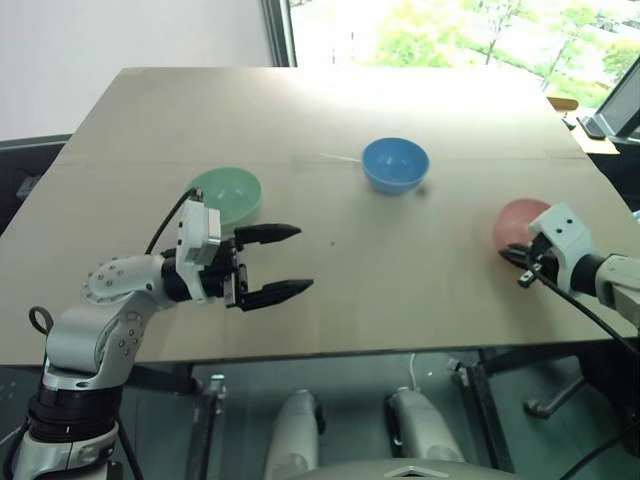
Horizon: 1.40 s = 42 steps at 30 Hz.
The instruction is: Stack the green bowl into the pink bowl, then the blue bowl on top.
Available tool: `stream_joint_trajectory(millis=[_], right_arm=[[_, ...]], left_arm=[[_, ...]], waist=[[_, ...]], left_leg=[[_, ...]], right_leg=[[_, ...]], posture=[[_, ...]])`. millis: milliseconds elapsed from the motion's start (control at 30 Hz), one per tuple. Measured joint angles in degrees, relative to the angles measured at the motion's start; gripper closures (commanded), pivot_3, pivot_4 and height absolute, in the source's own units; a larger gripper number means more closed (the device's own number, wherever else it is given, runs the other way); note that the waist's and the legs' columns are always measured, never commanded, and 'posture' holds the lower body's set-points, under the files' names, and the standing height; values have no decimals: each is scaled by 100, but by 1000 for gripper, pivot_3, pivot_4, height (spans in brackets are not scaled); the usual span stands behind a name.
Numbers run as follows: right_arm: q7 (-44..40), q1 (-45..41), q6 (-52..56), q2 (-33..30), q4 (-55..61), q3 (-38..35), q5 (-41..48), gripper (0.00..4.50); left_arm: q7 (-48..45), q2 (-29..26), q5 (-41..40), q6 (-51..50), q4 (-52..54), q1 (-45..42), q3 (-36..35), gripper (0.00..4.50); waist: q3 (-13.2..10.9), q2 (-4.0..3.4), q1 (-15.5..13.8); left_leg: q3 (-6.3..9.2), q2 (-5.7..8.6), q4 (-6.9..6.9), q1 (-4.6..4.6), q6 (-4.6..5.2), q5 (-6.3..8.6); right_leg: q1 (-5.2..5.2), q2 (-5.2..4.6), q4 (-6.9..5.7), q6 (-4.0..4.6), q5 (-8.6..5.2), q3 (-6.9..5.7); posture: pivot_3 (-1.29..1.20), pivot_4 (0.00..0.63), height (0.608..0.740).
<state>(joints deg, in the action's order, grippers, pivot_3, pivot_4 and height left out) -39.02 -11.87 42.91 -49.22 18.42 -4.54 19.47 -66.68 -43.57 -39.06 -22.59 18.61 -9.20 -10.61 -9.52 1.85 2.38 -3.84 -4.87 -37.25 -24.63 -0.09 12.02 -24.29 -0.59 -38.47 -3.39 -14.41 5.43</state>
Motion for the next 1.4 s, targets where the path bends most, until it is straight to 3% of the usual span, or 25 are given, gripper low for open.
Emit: stream_joint_trajectory(millis=[133,167,267,500,533,667,800,900,1067,1133,1267,1400], right_arm=[[-233,-406,-300,550,411,511,148,4456],[-224,-834,-401,964,435,1054,10,4456],[-319,-1365,-453,1431,363,1819,-141,4456],[-600,-2163,-461,1635,-360,2740,-746,4456],[-661,-2223,-452,1635,-396,2777,-777,3947],[-799,-2383,-372,1721,-805,2875,-895,2867],[-860,-2515,-273,1740,-874,2818,-909,929],[-807,-2408,-282,1817,-673,2417,-727,11],[-599,-1857,-756,1962,158,1519,-340,11],[-556,-1573,-838,1937,453,1235,-195,11],[-559,-1296,-969,1831,768,890,11,11],[-562,-1256,-1178,1807,807,833,50,11]], left_arm=[[124,-9,144,-36,10,27,60,0],[203,2,144,-130,10,-34,129,0],[345,13,151,-220,22,-194,206,0],[590,17,166,-231,83,-222,176,0],[646,30,143,-246,120,-213,156,0],[874,41,88,-336,309,-122,111,0],[1224,42,134,-359,346,-58,6,0],[1722,40,534,-341,382,-57,-17,0],[2841,-178,1489,-747,543,-156,-10,0],[3150,-513,1814,-1261,572,-344,50,0],[3187,-1409,2614,-1785,487,-869,763,0],[3141,-1546,3254,-1923,157,-1374,1541,0]], waist=[[-1,-1,8],[-1,0,14],[-1,0,-27],[-1,0,-75],[0,0,-73],[0,0,-62],[0,0,-58],[0,0,-65],[0,1,-87],[-1,3,-104],[-1,3,-134],[-1,1,-141]], left_leg=[[4,-3,1,1,0,0],[5,-4,-2,0,0,0],[5,-3,-4,-7,0,0],[1,0,-4,-10,0,0],[2,-1,-4,-9,0,0],[0,-1,-4,-9,0,0],[1,-1,-4,-10,0,0],[2,0,-3,-12,0,0],[3,0,-1,-12,0,0],[3,0,-1,-11,0,0],[-3,0,0,-7,-1,0],[-9,0,1,-10,-1,0]], right_leg=[[0,5,-3,0,0,-1],[-1,6,-6,0,0,-2],[-5,3,-6,1,0,-5],[-9,-1,-6,2,0,-6],[-9,0,-7,2,0,-6],[-8,0,-9,2,0,-6],[-12,0,-11,2,0,-6],[-12,0,-11,1,0,-6],[-11,0,-10,0,1,-8],[-13,0,-13,0,1,-8],[-13,1,-11,1,0,-6],[-18,1,-12,2,0,-1]], posture=[[0,150,740],[0,150,740],[0,150,740],[0,150,740],[0,150,740],[0,150,740],[0,150,740],[0,150,740],[0,150,740],[0,150,740],[0,150,740],[0,150,740]])
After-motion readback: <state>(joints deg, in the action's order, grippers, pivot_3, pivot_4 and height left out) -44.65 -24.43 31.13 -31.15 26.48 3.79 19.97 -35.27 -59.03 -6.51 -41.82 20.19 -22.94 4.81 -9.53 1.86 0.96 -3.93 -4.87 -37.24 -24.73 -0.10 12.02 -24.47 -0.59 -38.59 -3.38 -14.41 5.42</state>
